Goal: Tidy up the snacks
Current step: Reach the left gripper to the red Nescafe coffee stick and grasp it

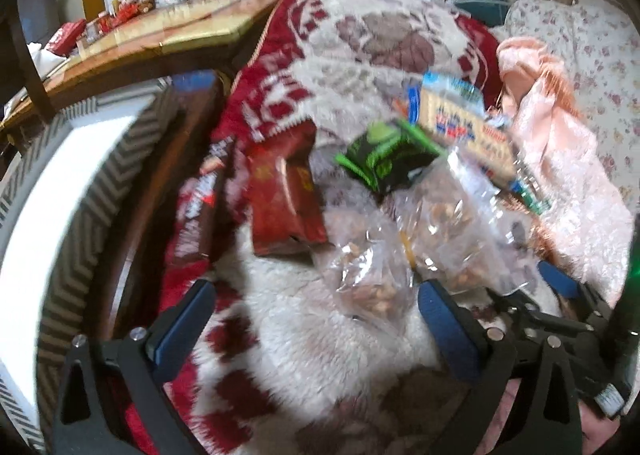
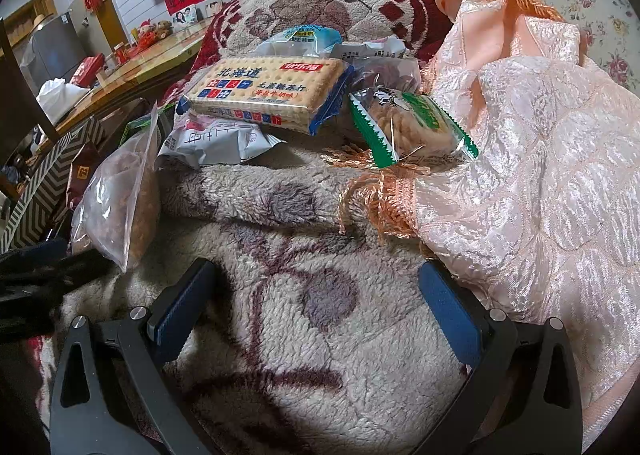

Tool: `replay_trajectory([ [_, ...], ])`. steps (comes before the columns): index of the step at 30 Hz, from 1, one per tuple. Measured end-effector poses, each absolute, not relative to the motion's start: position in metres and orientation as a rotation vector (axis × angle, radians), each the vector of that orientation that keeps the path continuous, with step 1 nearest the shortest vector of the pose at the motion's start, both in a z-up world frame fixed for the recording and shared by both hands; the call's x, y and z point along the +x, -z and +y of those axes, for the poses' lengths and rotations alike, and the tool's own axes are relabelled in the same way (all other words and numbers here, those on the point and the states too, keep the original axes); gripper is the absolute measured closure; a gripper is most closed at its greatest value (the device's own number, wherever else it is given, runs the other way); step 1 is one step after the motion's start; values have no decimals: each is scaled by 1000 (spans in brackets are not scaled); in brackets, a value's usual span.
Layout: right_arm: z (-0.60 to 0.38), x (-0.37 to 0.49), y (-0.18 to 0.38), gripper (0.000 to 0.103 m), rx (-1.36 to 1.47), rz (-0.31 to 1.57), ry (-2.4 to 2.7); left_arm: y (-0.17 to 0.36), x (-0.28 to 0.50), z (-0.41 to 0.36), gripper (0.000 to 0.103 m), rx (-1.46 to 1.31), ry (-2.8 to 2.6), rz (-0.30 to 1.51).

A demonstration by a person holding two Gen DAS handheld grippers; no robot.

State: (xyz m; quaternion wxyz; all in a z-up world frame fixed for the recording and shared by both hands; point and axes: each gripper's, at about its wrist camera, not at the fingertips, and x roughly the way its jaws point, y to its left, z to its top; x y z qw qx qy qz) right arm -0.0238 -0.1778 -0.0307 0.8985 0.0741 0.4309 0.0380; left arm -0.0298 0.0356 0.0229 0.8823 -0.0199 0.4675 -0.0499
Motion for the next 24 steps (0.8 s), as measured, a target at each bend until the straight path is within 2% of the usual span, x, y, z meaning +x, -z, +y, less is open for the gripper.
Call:
replay_trajectory([
  [19,-177,-24,31,0,153,892,-79,-59,-10,98,1,-112,56,963],
  [22,-177,-24,31,0,153,892,-79,-60,-2,107,6,-130,72,982],
  [24,-177,-24,31,0,153,892,-79,-59,5,111,16,-135,78,1004],
])
